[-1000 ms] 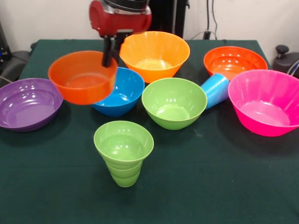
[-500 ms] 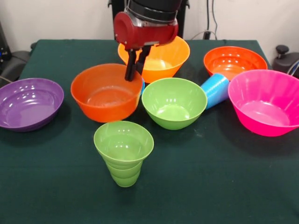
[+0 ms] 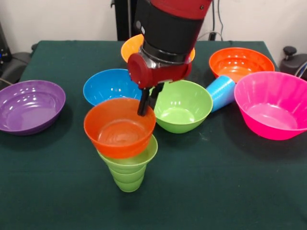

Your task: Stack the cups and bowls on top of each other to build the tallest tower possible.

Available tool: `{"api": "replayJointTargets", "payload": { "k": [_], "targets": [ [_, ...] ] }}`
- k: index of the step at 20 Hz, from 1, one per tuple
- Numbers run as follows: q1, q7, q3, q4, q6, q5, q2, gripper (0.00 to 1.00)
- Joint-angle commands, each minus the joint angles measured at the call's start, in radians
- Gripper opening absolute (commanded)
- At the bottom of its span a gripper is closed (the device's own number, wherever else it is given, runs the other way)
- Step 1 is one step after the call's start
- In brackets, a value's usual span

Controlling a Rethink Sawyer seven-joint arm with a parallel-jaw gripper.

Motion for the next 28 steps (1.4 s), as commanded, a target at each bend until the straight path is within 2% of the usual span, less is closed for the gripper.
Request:
{"api": "replayJointTargets", "payload": {
  "k": [1,5,10,15,19,28],
  "targets": [
    [0.019,0.199,0.043,-0.059,0.066,0.020,0.064,0.00],
    [0.025,0.205,0.038,-0.054,0.082,0.023,0.053,0.00],
    [-0.001,0.203,0.041,0.100,-0.014,0.010,-0.010,0.00],
    [-0.024,0.196,0.047,0.182,-0.071,-0.002,-0.046,0.00],
    [-0.021,0.201,0.046,0.177,-0.082,-0.005,-0.036,0.00],
    [0.005,0.220,0.050,0.050,-0.051,0.009,0.045,0.00]
  ]
}}
